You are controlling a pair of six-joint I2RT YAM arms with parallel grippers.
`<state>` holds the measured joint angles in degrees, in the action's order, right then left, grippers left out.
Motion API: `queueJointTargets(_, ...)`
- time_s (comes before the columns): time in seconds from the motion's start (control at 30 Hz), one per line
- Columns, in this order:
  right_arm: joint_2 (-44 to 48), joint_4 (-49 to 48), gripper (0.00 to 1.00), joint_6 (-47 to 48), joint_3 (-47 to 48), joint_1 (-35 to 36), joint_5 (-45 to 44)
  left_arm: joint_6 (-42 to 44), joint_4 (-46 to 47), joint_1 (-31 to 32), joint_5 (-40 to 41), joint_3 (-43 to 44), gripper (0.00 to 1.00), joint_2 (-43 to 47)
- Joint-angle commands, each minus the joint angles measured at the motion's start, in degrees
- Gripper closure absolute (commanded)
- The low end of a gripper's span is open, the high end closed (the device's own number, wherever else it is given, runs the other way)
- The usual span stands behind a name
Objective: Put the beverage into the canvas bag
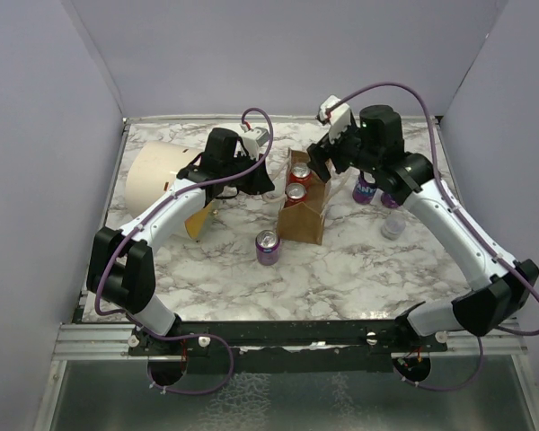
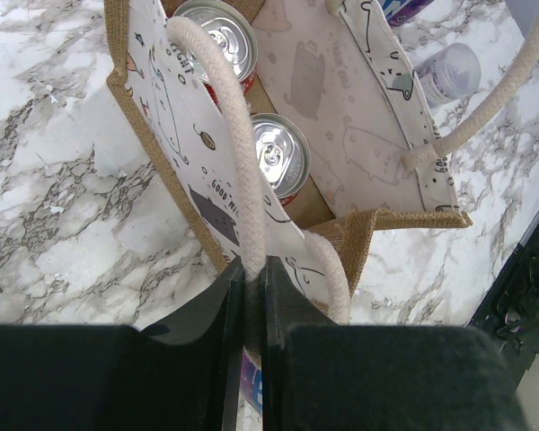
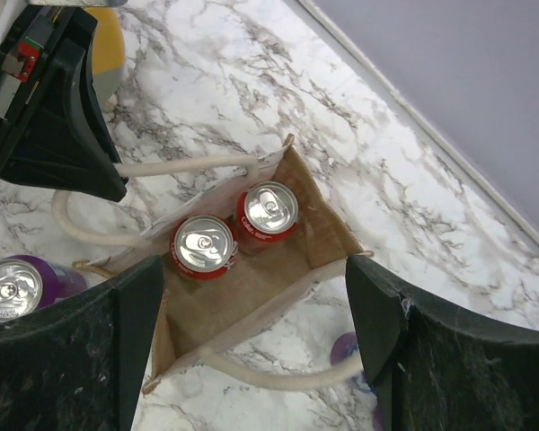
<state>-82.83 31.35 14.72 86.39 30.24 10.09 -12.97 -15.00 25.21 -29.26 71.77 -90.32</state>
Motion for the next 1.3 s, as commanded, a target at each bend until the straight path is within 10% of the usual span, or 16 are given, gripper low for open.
queueJointTargets(0.0,5.9,-1.6,0.18,3.5,-2.8,-2.0,-4.9,0.2,0.9,0.2,-0.8,-0.3,1.00,1.6)
queueJointTargets(0.47,11.9,-5.2,0.17,-0.4,-11.6,-18.5,-5.4,0.0,1.4,0.3,-1.5,-0.3,1.00,1.6)
queueJointTargets(1.27,-12.8,-3.5,0.05,1.3,-10.0,-25.3,-0.1,1.5,0.4,0.5,3.3,0.1,1.00,3.0)
